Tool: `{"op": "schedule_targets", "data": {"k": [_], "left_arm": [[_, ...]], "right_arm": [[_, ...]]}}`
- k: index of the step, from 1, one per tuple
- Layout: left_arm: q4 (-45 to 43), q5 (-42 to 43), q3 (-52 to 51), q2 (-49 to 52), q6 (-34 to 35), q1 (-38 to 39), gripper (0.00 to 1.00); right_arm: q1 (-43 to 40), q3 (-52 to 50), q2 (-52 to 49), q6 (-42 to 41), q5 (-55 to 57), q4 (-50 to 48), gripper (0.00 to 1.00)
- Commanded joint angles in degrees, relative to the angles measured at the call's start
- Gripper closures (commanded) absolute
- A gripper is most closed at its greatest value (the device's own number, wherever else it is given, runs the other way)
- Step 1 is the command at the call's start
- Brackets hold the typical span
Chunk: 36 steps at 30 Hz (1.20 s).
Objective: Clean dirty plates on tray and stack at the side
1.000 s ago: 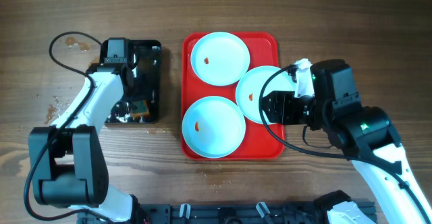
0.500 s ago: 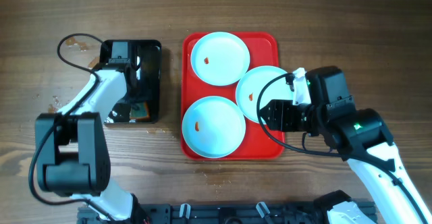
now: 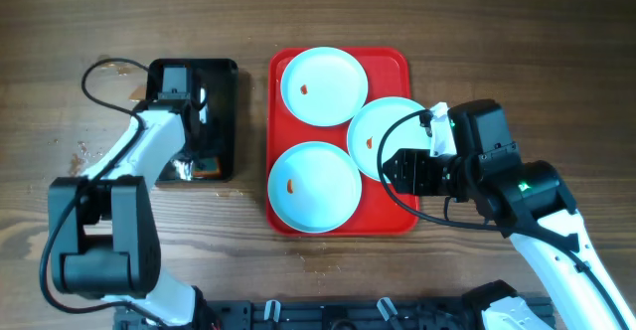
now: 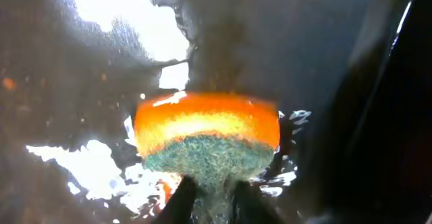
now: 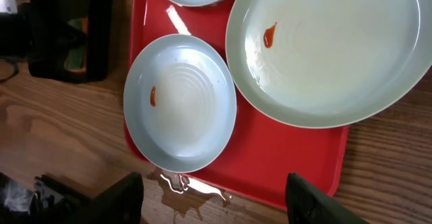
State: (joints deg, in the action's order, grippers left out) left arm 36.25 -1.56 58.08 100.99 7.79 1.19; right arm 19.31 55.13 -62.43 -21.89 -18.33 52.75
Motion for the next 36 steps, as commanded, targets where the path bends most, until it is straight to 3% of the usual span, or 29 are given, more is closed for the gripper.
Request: {"op": "schedule_targets", "data": {"k": [1, 9, 11, 12, 15, 17, 20, 26, 27, 30, 34, 35, 36], "left_arm": [[-0.7, 2.4, -1.4, 1.14, 0.31, -0.07, 0.96], [5.29, -0.44, 5.6, -4.9, -1.6, -0.07, 0.95], [5.01, -0.46, 5.57, -5.68, -1.6, -0.07, 0.6], [5.25, -0.48, 5.55, -5.25, -1.6, -0.09, 0.5], [5.4, -0.42, 5.16, -3.65, -1.29, -0.07, 0.42], [5.35, -0.39, 4.31, -3.17, -0.92, -0.07, 0.45], [3.54, -0.39, 1.75, -2.23, -0.92, -0.07, 0.69], [0.42, 2.38, -0.76, 0.31, -1.05, -0.07, 0.78], [0.46, 2.29, -0.76, 0.28, -1.42, -0.07, 0.96], [5.01, 2.16, 2.64, -0.96, -3.1, -0.07, 0.96], [15.1, 2.21, 10.95, -7.17, -2.95, 1.25, 0.96], [15.54, 2.21, 10.99, -8.79, -2.8, 1.92, 0.96], [16.13, 2.21, 10.99, -10.56, -0.74, 2.86, 0.96]], "right_arm": [[0.24, -0.31, -0.42, -0.63, 0.31, -0.22, 0.32], [0.24, -0.31, -0.42, -0.79, 0.33, -1.81, 0.32], [0.24, -0.31, -0.42, -0.81, 0.31, -2.1, 0.32], [0.24, -0.31, -0.42, -0.79, 0.31, -2.05, 0.32], [0.24, -0.31, -0.42, -0.79, 0.33, -1.9, 0.32], [0.24, -0.31, -0.42, -0.79, 0.31, -1.88, 0.32], [0.24, -0.31, -0.42, -0.79, 0.33, -1.92, 0.32], [0.24, -0.31, -0.74, -0.46, 0.28, -1.09, 0.28], [0.24, -0.37, -1.38, 1.03, 0.22, -0.96, 0.28], [1.31, -0.39, -5.22, 4.63, -2.54, -0.68, 0.29], [8.52, -0.42, -15.04, 5.09, -1.11, -3.69, 0.54], [9.79, -0.39, -17.09, 3.19, 1.6, -3.78, 0.64], [11.17, -0.42, -20.17, -1.03, 6.54, -3.67, 0.66]]}}
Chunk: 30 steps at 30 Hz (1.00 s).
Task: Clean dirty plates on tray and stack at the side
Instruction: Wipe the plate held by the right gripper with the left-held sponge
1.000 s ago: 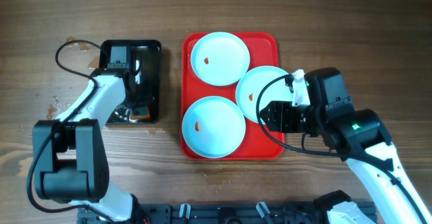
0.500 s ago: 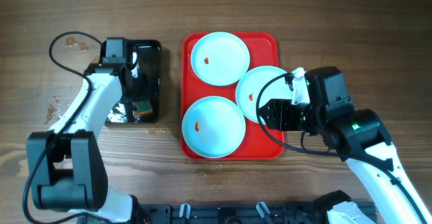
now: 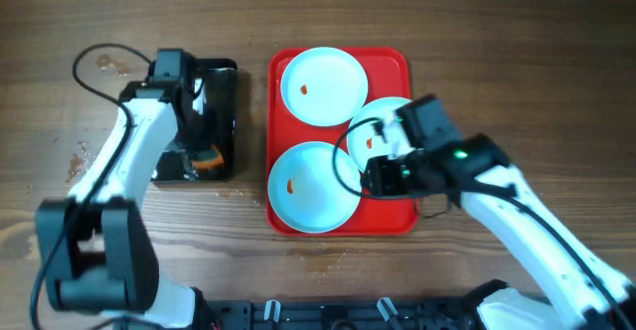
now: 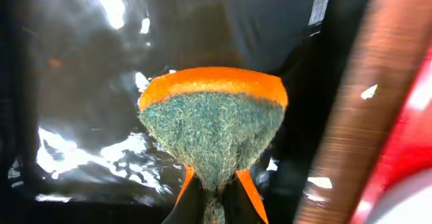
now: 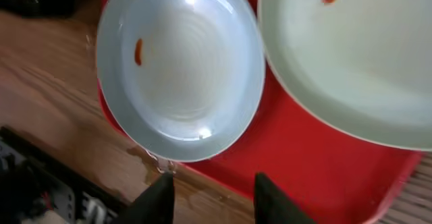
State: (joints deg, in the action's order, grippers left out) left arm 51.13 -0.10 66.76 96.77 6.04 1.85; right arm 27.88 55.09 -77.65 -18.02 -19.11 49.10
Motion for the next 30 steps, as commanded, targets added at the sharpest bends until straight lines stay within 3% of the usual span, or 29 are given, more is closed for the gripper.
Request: {"op": "schedule_targets", "data": {"k": [1, 5, 10, 12, 13, 14, 18, 24, 30], "left_arm": [[1.77, 1.01, 2.32, -7.45, 3.54, 2.75, 0.96], [3.67, 16.61, 2.29, -9.68, 6.64, 4.81, 0.96], [6.58, 17.31, 1.57, -9.66, 6.95, 12.31, 0.96], [5.9, 15.69, 0.13, -9.66, 10.05, 15.26, 0.96], [5.4, 15.67, -0.63, -9.66, 10.38, 16.11, 0.96], [4.04, 15.72, -2.03, -9.66, 12.33, 17.46, 0.96], [-3.98, 15.45, -6.54, -9.66, 15.52, 23.58, 0.96], [-14.4, 11.61, -12.74, -9.57, 21.46, 29.83, 0.96], [-32.37, 10.67, -23.67, -8.76, 18.45, 33.09, 0.96]], "right_arm": [[3.04, -0.37, -6.71, -5.68, 8.35, -0.48, 0.67], [3.19, -0.37, -16.41, -6.34, 8.37, -4.33, 0.67], [3.19, -0.37, -21.22, -5.9, 7.19, -9.33, 0.69], [3.19, -0.37, -22.29, -6.03, 7.32, -10.01, 0.71], [3.19, -0.37, -22.93, -7.5, 8.26, -9.99, 0.76], [3.19, -0.37, -23.37, -12.13, 10.56, -8.92, 0.81], [3.17, -0.37, -23.61, -18.51, 13.2, -6.45, 0.85], [3.19, -0.37, -23.61, -17.49, 13.14, -6.49, 0.85], [3.19, -0.37, -23.61, -17.53, 13.11, -6.86, 0.85]]}}
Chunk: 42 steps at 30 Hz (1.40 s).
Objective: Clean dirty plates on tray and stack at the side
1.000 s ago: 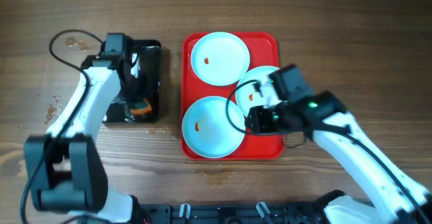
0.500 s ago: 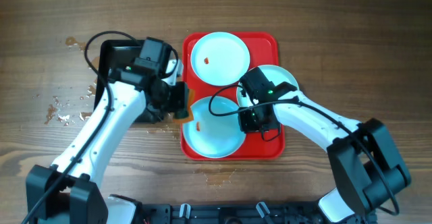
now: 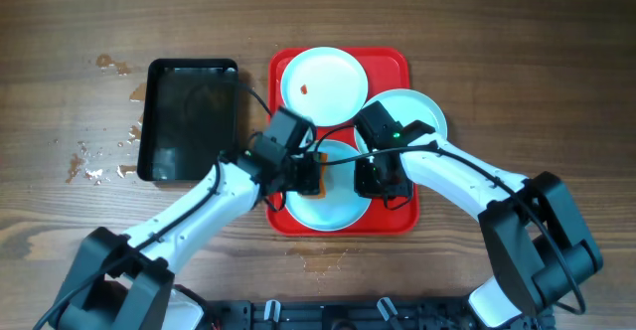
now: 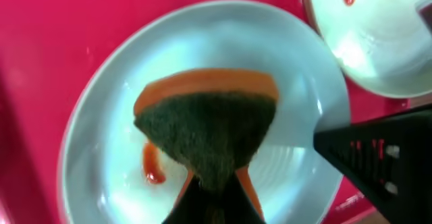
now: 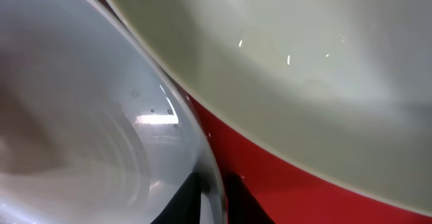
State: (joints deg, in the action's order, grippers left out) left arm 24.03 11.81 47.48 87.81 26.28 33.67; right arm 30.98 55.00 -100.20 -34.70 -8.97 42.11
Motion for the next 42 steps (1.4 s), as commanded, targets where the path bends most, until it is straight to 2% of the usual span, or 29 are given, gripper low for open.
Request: {"op": "schedule_targets", "data": {"k": [1, 4, 9, 11, 13, 16, 21, 26, 31, 34, 37, 40, 42], "left_arm": [[-7.65, -1.27, -5.79, 0.74, -2.08, 1.55, 0.96], [-9.97, -3.41, -7.52, 4.39, -2.08, 1.75, 0.96], [-8.7, -15.87, -7.52, 12.79, -1.49, 1.68, 0.96], [-5.29, -21.66, -6.91, 12.81, 1.79, 1.68, 0.96], [-0.52, -23.82, -4.04, 12.81, 1.86, 1.68, 0.96], [6.64, -31.71, 0.48, 12.81, 1.84, 1.68, 0.96], [16.28, -37.55, 8.11, 12.7, 1.18, 1.68, 0.96], [22.69, -37.38, 14.84, 10.21, 1.2, 1.68, 0.96], [23.04, -35.93, 15.02, 2.16, 1.2, 0.42, 0.96], [23.02, -30.71, 15.02, -4.35, 0.42, -5.01, 0.96], [22.97, -26.53, 15.02, -8.26, -4.55, -13.03, 0.96], [22.12, -26.18, 14.43, -7.8, -9.46, -23.3, 0.96], [17.75, -25.53, 11.58, -6.25, -10.8, -30.18, 0.96]], "right_arm": [[0.09, -0.28, -1.05, -0.85, 2.93, 0.15, 0.85], [0.09, -0.28, -1.05, -0.85, 2.56, 0.13, 0.85], [0.09, -0.28, -1.05, -0.85, 2.56, 0.37, 0.85], [0.09, -0.28, -1.05, -0.85, 2.58, 0.61, 0.85], [0.09, -0.28, -1.05, -1.36, 2.58, 0.85, 0.85], [0.02, -0.28, -1.05, -3.02, 2.6, 1.66, 0.86], [0.02, -0.28, -1.05, -2.97, 3.23, 2.99, 0.87], [0.02, -0.28, -1.05, -4.42, 3.91, 3.58, 0.9], [0.02, -0.26, -0.81, -4.13, 3.93, 3.82, 0.91], [0.02, -0.15, 1.57, 0.31, 4.11, 3.41, 0.92], [0.04, 0.44, 4.55, 6.21, 4.09, 1.77, 0.95], [0.02, 0.44, 7.56, 9.25, 4.11, 0.98, 0.96], [0.04, 0.44, 8.44, 9.35, 4.15, 1.01, 0.96]]}}
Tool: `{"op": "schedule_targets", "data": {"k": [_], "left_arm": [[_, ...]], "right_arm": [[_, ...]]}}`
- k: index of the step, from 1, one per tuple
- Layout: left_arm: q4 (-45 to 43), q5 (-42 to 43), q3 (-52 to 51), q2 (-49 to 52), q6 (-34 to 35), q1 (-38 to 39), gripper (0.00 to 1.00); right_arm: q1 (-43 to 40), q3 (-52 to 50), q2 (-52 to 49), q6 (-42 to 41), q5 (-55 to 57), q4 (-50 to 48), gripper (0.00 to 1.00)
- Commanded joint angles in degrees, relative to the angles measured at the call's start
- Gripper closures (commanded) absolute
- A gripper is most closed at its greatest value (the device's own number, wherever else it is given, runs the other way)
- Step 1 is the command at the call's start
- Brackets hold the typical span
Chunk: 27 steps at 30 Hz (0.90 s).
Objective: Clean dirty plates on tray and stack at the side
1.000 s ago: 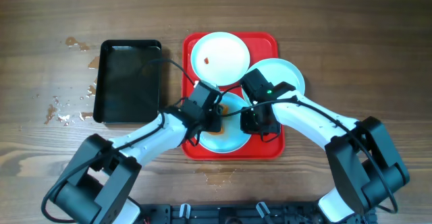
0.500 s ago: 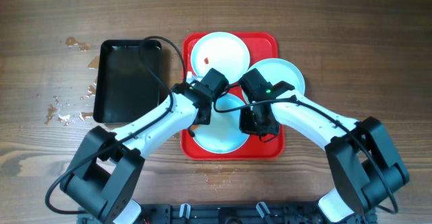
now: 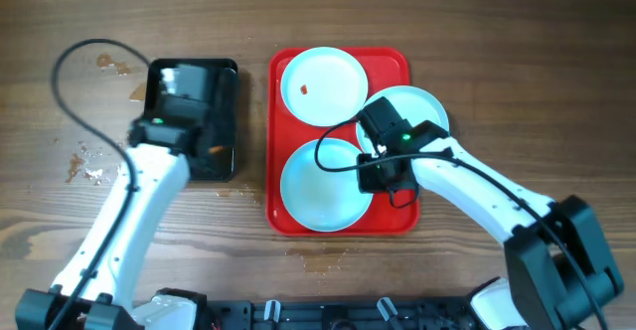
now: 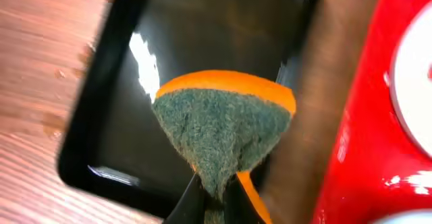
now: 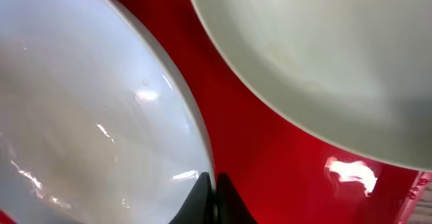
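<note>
Three pale plates lie on the red tray. The back plate carries a red smear. The right plate is partly under my right arm. The front plate shows no smear; my right gripper is shut on its right rim. My left gripper is shut on the orange sponge, green scrub side towards the camera, held over the black water tray.
The black water tray stands left of the red tray on the wooden table. Water drops lie on the wood at the far left and in front of the red tray. A black cable loops from the left arm.
My left gripper, with the sponge, has gone from the front plate to over the black tray. The front plate's red smear is gone. My right gripper still pinches that plate's rim.
At first my left gripper held the sponge down in the black tray while my right gripper hung open over the tray's right side. Then the sponge was raised and the right gripper was lower. Later the sponge was on the front plate, its rim pinched. Now that plate looks clean.
</note>
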State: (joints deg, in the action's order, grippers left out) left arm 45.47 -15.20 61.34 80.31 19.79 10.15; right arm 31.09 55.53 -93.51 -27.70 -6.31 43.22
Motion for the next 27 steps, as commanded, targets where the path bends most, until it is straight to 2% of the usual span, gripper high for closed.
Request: {"op": "schedule_targets", "data": {"k": [1, 3, 7, 10, 11, 13, 14, 19, 25, 27], "left_arm": [[-5.97, 2.99, -3.56, 2.36, -4.44, -9.14, 0.96], [-9.22, 8.33, -5.4, 4.85, -4.66, -13.0, 0.96], [-9.51, 9.2, -5.53, 9.27, -4.68, -14.67, 0.95], [-9.53, 9.22, -5.53, 9.27, -4.61, -14.67, 0.62], [-9.46, 9.22, -5.53, 9.27, -4.61, -14.67, 0.55], [-9.07, 9.25, -5.53, 9.27, -4.55, -14.67, 0.33], [-9.01, 9.25, -5.53, 9.27, -4.37, -14.67, 0.02], [-8.85, 9.22, -5.53, 9.27, -4.39, -14.67, 0.0], [-8.85, 9.25, -5.53, 9.27, -4.39, -14.67, 0.0], [-8.85, 9.25, -5.53, 9.27, -4.39, -14.67, 0.0]], "right_arm": [[-0.07, -0.07, 1.95, 2.54, 2.62, -0.15, 0.96], [-0.02, 0.59, 3.41, 3.58, 6.86, 0.55, 0.96], [4.72, 3.34, 10.58, 3.72, 19.76, 4.15, 0.96], [12.66, 3.37, 16.26, 3.3, 31.63, 3.98, 0.96], [15.47, 3.37, 17.09, 3.3, 35.67, 3.76, 0.96], [20.24, 3.37, 17.29, 3.32, 42.49, 3.32, 0.96], [21.99, 3.37, 17.29, 3.39, 45.59, 2.97, 0.96], [25.99, 3.37, 17.29, 3.82, 55.6, 2.49, 0.95], [35.54, 3.34, 17.27, 9.99, 68.59, -0.22, 0.96], [37.44, 3.37, 17.27, 12.68, 69.55, -1.86, 0.96]]}}
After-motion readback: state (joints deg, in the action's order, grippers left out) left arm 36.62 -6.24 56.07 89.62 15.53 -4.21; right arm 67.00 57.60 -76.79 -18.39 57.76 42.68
